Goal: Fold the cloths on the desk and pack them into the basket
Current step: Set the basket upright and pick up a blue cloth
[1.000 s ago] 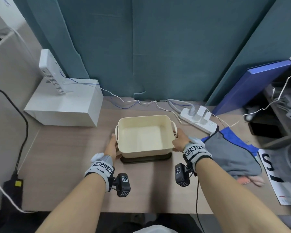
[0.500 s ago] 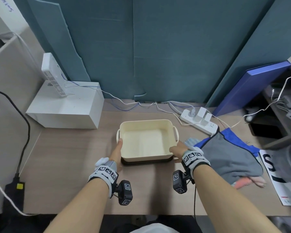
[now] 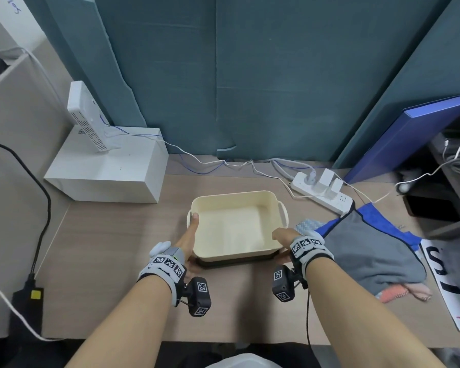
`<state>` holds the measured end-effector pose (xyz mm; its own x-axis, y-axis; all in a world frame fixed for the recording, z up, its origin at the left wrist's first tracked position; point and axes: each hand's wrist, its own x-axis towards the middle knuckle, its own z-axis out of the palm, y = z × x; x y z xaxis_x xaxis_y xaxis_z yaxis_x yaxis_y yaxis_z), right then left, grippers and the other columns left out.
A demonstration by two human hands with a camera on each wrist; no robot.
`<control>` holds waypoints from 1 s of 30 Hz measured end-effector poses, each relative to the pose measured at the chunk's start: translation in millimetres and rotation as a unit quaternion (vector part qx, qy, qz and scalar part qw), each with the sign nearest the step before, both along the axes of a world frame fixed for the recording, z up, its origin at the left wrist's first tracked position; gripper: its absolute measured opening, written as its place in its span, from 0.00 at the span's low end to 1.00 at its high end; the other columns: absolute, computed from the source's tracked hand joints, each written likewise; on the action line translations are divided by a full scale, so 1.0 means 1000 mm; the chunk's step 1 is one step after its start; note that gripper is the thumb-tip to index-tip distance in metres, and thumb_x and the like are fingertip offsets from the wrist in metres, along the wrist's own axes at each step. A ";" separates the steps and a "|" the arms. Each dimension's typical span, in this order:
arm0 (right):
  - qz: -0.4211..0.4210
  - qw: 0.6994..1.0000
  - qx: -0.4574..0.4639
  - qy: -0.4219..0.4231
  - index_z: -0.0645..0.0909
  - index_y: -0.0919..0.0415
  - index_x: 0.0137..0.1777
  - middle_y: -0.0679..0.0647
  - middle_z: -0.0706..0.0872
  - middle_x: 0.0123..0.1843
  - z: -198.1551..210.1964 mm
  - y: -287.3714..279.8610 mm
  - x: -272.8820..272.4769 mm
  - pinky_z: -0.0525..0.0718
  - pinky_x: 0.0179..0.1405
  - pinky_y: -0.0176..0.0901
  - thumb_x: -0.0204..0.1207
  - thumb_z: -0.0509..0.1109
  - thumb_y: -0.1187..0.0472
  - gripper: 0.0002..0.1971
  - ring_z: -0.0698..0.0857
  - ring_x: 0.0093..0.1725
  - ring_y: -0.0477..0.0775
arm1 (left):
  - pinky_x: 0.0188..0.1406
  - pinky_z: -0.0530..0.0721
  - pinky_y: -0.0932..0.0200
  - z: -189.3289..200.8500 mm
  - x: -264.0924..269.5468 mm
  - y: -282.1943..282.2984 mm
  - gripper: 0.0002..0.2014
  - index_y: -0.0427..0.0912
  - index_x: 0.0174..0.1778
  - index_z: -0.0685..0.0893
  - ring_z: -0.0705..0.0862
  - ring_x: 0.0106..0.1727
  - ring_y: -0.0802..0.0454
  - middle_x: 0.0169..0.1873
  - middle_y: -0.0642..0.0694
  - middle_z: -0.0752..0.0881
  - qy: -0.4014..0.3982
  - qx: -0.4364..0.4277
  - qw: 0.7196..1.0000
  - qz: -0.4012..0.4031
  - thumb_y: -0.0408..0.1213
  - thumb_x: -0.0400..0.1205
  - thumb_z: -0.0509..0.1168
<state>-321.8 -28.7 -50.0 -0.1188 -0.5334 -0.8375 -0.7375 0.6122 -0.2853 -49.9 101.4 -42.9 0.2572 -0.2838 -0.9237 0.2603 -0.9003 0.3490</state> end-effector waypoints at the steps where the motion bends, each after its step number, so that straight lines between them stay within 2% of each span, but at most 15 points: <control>1: -0.008 1.000 -0.002 -0.007 0.75 0.64 0.74 0.64 0.87 0.65 -0.002 -0.002 0.000 0.88 0.68 0.61 0.72 0.68 0.49 0.32 0.90 0.62 0.69 | 0.63 0.81 0.30 0.023 -0.007 0.000 0.66 0.52 0.72 0.75 0.84 0.62 0.21 0.71 0.31 0.81 0.023 -0.018 1.000 0.013 0.93 0.44 0.57; 3: -0.043 0.998 -0.009 -0.039 0.75 0.62 0.72 0.64 0.86 0.63 -0.004 -0.005 0.000 0.88 0.67 0.64 0.68 0.70 0.48 0.33 0.90 0.61 0.70 | 0.71 0.77 0.32 0.046 -0.014 -0.003 0.59 0.55 0.81 0.69 0.78 0.71 0.22 0.79 0.33 0.74 0.036 -0.068 0.995 0.060 0.89 0.57 0.57; 5: -0.091 0.991 -0.019 -0.099 0.75 0.63 0.71 0.65 0.85 0.58 -0.002 -0.008 0.007 0.88 0.68 0.67 0.73 0.71 0.51 0.28 0.90 0.59 0.68 | 0.81 0.69 0.36 0.044 -0.010 -0.010 0.60 0.56 0.85 0.65 0.72 0.80 0.29 0.84 0.36 0.68 0.058 -0.118 0.986 0.106 0.87 0.59 0.58; 7: -0.107 0.984 -0.037 -0.139 0.78 0.64 0.71 0.61 0.86 0.52 -0.006 -0.013 0.012 0.86 0.71 0.67 0.75 0.72 0.52 0.26 0.89 0.54 0.62 | 0.85 0.64 0.40 0.044 -0.007 -0.017 0.55 0.56 0.86 0.65 0.70 0.82 0.35 0.84 0.40 0.69 0.067 -0.168 0.976 0.118 0.84 0.64 0.57; 10: -0.104 0.978 -0.065 -0.168 0.80 0.63 0.71 0.56 0.87 0.49 -0.013 -0.018 0.018 0.84 0.65 0.55 0.71 0.73 0.51 0.29 0.86 0.51 0.57 | 0.87 0.61 0.45 0.042 -0.008 -0.028 0.44 0.54 0.86 0.63 0.69 0.84 0.41 0.84 0.48 0.69 0.057 -0.209 0.970 0.115 0.76 0.77 0.55; 14: -0.118 0.971 -0.080 -0.190 0.80 0.57 0.72 0.57 0.87 0.55 -0.019 -0.022 0.023 0.82 0.61 0.55 0.60 0.72 0.43 0.38 0.85 0.57 0.58 | 0.85 0.64 0.50 0.026 -0.006 -0.039 0.41 0.51 0.86 0.65 0.72 0.82 0.44 0.82 0.49 0.72 0.051 -0.217 0.968 0.117 0.71 0.81 0.57; 17: -0.116 0.967 -0.090 -0.209 0.80 0.57 0.72 0.58 0.87 0.63 -0.011 -0.021 0.024 0.79 0.63 0.51 0.72 0.74 0.45 0.30 0.84 0.62 0.59 | 0.84 0.66 0.50 0.019 -0.005 -0.040 0.41 0.51 0.86 0.64 0.71 0.82 0.43 0.83 0.49 0.71 0.045 -0.224 0.965 0.127 0.71 0.81 0.58; 19: -0.098 0.965 -0.093 -0.223 0.78 0.57 0.75 0.55 0.86 0.68 -0.009 -0.018 0.019 0.78 0.72 0.54 0.69 0.75 0.40 0.36 0.83 0.68 0.58 | 0.77 0.73 0.47 0.014 -0.005 -0.039 0.45 0.52 0.85 0.64 0.75 0.79 0.41 0.79 0.47 0.74 0.023 -0.224 0.966 0.125 0.75 0.77 0.60; 20: -0.091 0.965 -0.097 -0.227 0.77 0.56 0.77 0.54 0.86 0.70 -0.008 -0.016 0.016 0.77 0.77 0.57 0.64 0.76 0.35 0.43 0.83 0.70 0.56 | 0.66 0.80 0.46 0.012 -0.006 -0.037 0.47 0.51 0.82 0.68 0.81 0.70 0.41 0.71 0.44 0.80 0.007 -0.221 0.968 0.118 0.78 0.72 0.62; 21: -0.085 0.966 -0.101 -0.224 0.75 0.55 0.79 0.52 0.85 0.72 -0.008 -0.014 0.012 0.76 0.80 0.60 0.61 0.78 0.32 0.47 0.82 0.71 0.55 | 0.50 0.82 0.49 0.012 -0.008 -0.034 0.48 0.48 0.73 0.74 0.84 0.56 0.42 0.57 0.43 0.83 -0.015 -0.216 0.970 0.109 0.80 0.66 0.64; 22: -0.074 0.966 -0.110 -0.221 0.72 0.54 0.81 0.51 0.83 0.72 -0.007 -0.012 0.005 0.75 0.81 0.62 0.62 0.79 0.31 0.49 0.80 0.72 0.54 | 0.36 0.79 0.54 0.012 -0.012 -0.032 0.45 0.46 0.63 0.76 0.82 0.43 0.45 0.44 0.44 0.81 -0.044 -0.214 0.971 0.097 0.80 0.62 0.65; 23: -0.063 0.969 -0.115 -0.212 0.69 0.54 0.84 0.52 0.81 0.73 -0.005 -0.010 -0.003 0.75 0.82 0.63 0.65 0.80 0.31 0.51 0.79 0.73 0.56 | 0.30 0.74 0.57 0.011 -0.017 -0.027 0.42 0.45 0.56 0.74 0.79 0.36 0.46 0.38 0.45 0.79 -0.073 -0.211 0.971 0.088 0.79 0.64 0.67; 26: -0.029 0.974 -0.126 -0.188 0.70 0.53 0.84 0.55 0.80 0.73 0.001 -0.007 -0.038 0.78 0.80 0.61 0.69 0.82 0.34 0.47 0.80 0.75 0.58 | 0.32 0.78 0.56 0.000 -0.038 -0.019 0.33 0.42 0.54 0.76 0.84 0.38 0.42 0.40 0.42 0.84 -0.113 -0.176 0.977 0.036 0.72 0.76 0.65; 28: -0.014 0.976 -0.144 -0.161 0.78 0.52 0.76 0.56 0.84 0.69 0.003 -0.007 -0.058 0.82 0.76 0.56 0.71 0.84 0.42 0.35 0.85 0.69 0.57 | 0.28 0.76 0.60 -0.010 -0.057 -0.018 0.28 0.40 0.45 0.79 0.83 0.33 0.44 0.36 0.42 0.83 -0.097 -0.149 0.983 -0.042 0.66 0.80 0.66; 30: 0.005 0.977 -0.174 -0.127 0.82 0.51 0.68 0.56 0.86 0.65 0.006 -0.005 -0.086 0.84 0.68 0.47 0.70 0.84 0.49 0.27 0.87 0.63 0.57 | 0.24 0.75 0.63 -0.021 -0.089 -0.021 0.19 0.40 0.42 0.80 0.81 0.28 0.47 0.31 0.43 0.82 -0.096 -0.144 0.977 -0.123 0.54 0.83 0.70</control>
<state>-407.8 -33.2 -43.7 0.0760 -0.7907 -0.6074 -0.6215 0.4388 -0.6490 -138.8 80.4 -63.9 0.3085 -0.5997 -0.7384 -0.0471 -0.7849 0.6178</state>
